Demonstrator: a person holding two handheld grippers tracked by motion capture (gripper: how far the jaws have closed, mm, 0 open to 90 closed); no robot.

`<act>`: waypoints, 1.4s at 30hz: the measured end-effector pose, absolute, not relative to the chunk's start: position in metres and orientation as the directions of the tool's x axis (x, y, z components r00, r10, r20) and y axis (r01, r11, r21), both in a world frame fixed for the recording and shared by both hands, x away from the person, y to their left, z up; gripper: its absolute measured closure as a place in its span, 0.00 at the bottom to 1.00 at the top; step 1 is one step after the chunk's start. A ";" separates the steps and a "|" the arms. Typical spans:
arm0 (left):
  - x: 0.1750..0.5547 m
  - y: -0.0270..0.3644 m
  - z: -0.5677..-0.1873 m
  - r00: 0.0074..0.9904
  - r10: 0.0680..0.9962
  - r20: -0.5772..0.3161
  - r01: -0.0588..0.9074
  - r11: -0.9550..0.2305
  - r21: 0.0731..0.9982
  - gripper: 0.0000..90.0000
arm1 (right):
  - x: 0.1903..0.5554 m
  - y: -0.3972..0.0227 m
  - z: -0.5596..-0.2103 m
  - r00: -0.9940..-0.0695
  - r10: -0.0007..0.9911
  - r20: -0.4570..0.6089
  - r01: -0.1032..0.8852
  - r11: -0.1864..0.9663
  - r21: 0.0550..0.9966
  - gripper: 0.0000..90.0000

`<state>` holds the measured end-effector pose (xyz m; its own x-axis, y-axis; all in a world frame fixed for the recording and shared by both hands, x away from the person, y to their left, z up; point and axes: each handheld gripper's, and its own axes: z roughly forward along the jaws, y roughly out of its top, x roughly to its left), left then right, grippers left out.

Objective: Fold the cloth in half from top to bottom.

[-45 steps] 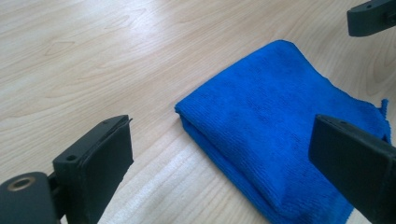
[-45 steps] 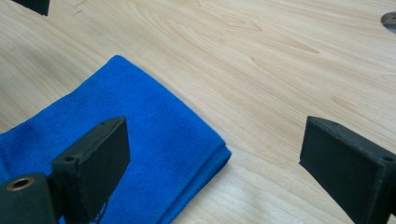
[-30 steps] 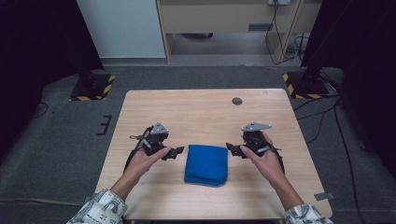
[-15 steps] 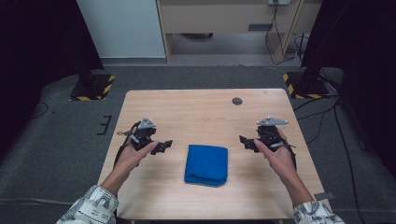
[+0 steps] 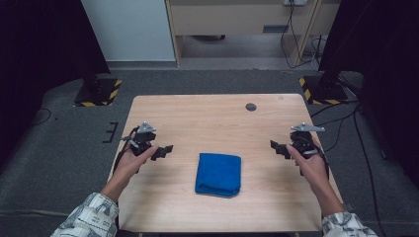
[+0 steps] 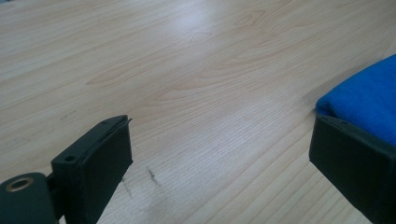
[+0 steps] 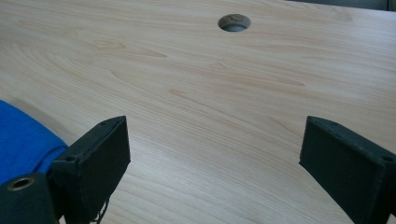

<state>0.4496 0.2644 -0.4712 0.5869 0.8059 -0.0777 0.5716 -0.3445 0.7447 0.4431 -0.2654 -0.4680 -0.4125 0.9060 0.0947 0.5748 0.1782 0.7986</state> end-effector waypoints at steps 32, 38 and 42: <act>0.485 0.276 -0.519 0.488 0.871 -0.056 0.651 -0.320 0.689 0.07 | 0.483 -0.312 -0.531 -0.247 0.959 0.142 0.700 0.076 0.710 0.09; 0.488 0.273 -0.527 0.480 0.876 -0.044 0.669 -0.333 0.665 0.07 | 0.486 -0.308 -0.536 -0.226 0.965 0.130 0.694 0.066 0.717 0.09; 0.485 0.269 -0.534 0.487 0.874 0.002 0.647 -0.362 0.670 0.04 | 0.485 -0.301 -0.539 -0.231 0.972 0.054 0.672 0.119 0.731 0.08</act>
<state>0.4851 0.2687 -0.5340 0.4865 0.8737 0.0023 0.6474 -0.3623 0.6705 0.4852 -0.3010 -0.5392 -0.2308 0.9715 0.0541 0.6722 0.1190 0.7307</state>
